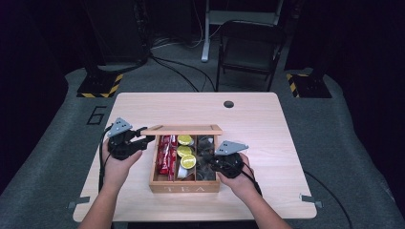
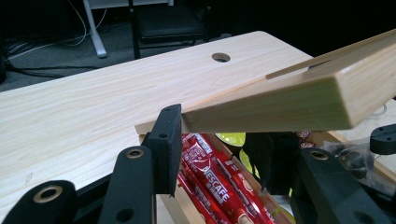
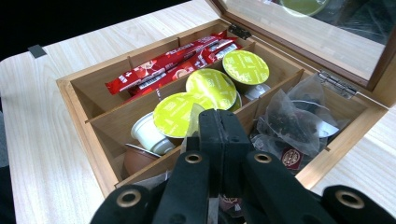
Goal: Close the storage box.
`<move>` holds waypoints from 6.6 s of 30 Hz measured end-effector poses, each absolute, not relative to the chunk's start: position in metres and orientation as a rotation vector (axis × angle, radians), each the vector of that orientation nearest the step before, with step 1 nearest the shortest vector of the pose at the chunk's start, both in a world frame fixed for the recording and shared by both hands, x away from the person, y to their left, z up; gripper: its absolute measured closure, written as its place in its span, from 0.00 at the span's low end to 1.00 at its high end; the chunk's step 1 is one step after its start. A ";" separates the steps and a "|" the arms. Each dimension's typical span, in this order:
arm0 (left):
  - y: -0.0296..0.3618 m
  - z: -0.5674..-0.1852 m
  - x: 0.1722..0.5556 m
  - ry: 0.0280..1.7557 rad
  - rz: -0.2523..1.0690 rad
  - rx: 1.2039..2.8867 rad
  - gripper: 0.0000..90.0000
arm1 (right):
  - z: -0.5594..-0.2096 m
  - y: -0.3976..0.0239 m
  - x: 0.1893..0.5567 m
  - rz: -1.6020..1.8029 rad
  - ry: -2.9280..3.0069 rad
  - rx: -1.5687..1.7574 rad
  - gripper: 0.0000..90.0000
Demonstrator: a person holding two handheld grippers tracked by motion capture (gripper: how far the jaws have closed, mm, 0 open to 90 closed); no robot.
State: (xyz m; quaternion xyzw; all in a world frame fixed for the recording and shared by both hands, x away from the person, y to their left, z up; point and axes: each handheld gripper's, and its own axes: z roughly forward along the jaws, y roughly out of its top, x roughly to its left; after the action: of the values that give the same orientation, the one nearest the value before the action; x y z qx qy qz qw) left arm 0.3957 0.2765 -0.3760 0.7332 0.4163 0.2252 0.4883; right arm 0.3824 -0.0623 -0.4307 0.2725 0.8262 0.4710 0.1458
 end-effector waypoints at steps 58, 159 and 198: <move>0.276 -0.376 0.395 1.018 0.542 1.776 0.63 | -0.414 -0.152 0.404 1.280 2.114 1.036 1.00; 0.279 -0.359 0.385 0.973 0.552 1.761 0.62 | -0.356 -0.088 0.406 1.370 2.146 0.872 0.60; 0.274 -0.347 0.391 0.976 0.555 1.860 0.61 | -0.343 -0.088 0.407 1.300 2.206 0.843 0.63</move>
State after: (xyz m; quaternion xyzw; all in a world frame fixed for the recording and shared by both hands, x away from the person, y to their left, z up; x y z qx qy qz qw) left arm 0.3911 0.2744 -0.3466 0.7577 0.3974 0.2259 0.4658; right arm 0.4069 -0.0880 -0.3431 0.3049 0.7980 0.4703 0.2214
